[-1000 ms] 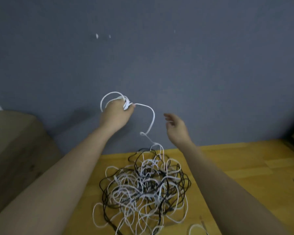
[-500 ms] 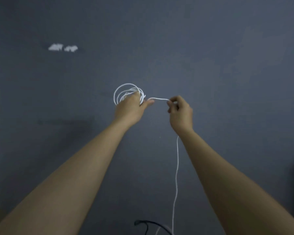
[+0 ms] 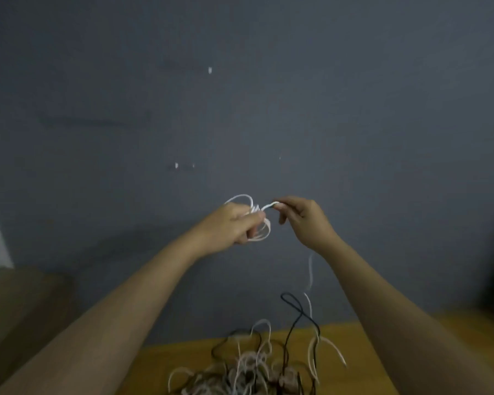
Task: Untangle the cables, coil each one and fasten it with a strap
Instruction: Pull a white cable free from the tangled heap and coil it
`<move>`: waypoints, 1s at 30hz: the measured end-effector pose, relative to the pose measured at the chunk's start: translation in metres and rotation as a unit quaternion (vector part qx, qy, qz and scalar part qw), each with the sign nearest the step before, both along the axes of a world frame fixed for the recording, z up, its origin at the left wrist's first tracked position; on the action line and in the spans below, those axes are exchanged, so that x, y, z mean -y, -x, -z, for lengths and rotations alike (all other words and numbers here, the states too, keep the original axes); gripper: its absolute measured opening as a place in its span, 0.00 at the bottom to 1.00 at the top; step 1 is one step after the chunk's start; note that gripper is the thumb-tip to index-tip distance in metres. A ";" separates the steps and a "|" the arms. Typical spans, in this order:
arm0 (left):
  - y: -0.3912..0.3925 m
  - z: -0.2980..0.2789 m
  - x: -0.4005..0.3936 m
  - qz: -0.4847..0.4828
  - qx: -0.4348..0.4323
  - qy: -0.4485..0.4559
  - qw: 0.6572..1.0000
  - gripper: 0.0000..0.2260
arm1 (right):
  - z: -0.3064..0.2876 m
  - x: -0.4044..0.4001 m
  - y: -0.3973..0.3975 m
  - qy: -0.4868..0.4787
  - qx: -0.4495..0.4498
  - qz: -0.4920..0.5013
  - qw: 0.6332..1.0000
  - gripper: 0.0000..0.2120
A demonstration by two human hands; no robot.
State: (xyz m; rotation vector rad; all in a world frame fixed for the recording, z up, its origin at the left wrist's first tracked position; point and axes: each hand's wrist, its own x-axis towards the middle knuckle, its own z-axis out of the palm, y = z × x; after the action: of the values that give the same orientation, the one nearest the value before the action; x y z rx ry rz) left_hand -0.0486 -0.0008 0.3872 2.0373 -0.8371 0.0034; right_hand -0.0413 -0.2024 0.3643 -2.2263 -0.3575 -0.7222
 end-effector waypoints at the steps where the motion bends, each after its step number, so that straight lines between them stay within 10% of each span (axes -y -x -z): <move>1: 0.000 0.016 0.001 0.018 -0.070 0.045 0.996 0.19 | 0.028 -0.006 0.001 -0.060 -0.040 -0.027 0.997 0.09; 7: -0.001 0.116 0.018 0.061 -0.359 0.262 0.894 0.18 | 0.183 -0.046 0.034 -0.304 -0.229 -0.036 0.924 0.14; 11: -0.008 0.163 0.032 -0.005 -0.318 0.335 0.887 0.15 | 0.259 -0.063 0.063 -0.220 -0.316 -0.046 0.922 0.12; 16: -0.017 0.229 0.044 -0.068 -0.200 0.035 0.977 0.11 | 0.276 -0.067 0.093 -0.095 -0.318 -0.083 0.940 0.04; 21: -0.002 0.253 0.037 0.013 -0.127 -0.261 0.957 0.23 | 0.257 -0.036 0.099 -0.055 -0.266 -0.051 0.961 0.08; 26: 0.013 0.226 0.026 0.092 -0.196 -0.243 0.946 0.28 | 0.256 0.005 0.088 -0.035 -0.202 0.070 0.976 0.09; 30: 0.011 0.178 0.017 0.095 -0.210 -0.136 0.963 0.12 | 0.253 0.016 0.078 -0.026 -0.245 0.135 0.960 0.11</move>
State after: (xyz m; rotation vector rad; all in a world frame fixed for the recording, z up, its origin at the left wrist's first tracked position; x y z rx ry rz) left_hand -0.0595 -0.0176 0.2095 2.0889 -0.7866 -0.6626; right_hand -0.1194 -0.2185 0.1111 -2.3319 0.2118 -0.2859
